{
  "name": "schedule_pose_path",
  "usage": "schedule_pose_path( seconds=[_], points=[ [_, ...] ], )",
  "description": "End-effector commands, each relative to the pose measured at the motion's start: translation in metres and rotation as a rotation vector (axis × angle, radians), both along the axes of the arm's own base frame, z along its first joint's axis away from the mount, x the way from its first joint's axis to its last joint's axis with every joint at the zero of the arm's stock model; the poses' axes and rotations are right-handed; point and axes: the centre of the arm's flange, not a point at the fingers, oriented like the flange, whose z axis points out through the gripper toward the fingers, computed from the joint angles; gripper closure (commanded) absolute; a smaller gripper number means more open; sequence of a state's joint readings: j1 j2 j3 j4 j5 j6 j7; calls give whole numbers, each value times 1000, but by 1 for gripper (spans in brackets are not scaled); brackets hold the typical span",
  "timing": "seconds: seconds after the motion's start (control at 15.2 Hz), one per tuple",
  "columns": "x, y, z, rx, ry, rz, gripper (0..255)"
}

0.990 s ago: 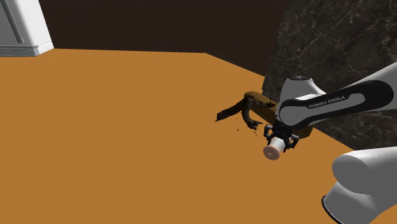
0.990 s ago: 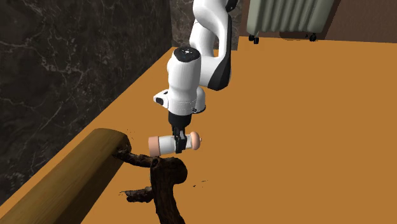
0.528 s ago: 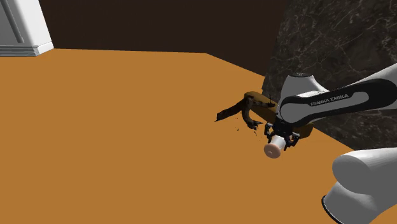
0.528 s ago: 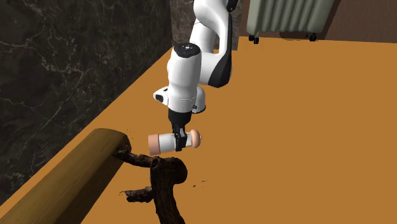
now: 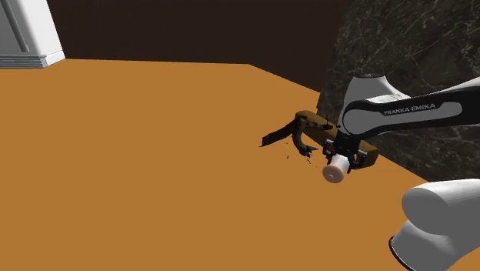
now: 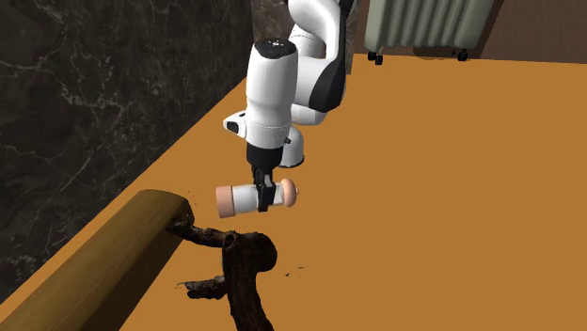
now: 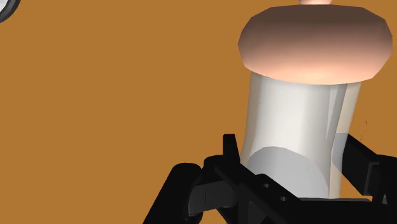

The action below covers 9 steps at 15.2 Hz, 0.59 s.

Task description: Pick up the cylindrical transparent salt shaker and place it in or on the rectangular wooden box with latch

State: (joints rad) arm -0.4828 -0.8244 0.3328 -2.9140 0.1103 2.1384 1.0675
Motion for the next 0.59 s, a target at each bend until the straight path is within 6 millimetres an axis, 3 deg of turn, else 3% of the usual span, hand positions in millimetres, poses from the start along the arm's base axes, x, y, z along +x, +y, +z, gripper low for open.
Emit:
schedule_pose_path(
  seconds=[0.0, 0.53],
  points=[
    [-1, 0, 11, 0, 0, 0, 255],
    [-1, 0, 53, 0, 0, 0, 255]
  ],
)
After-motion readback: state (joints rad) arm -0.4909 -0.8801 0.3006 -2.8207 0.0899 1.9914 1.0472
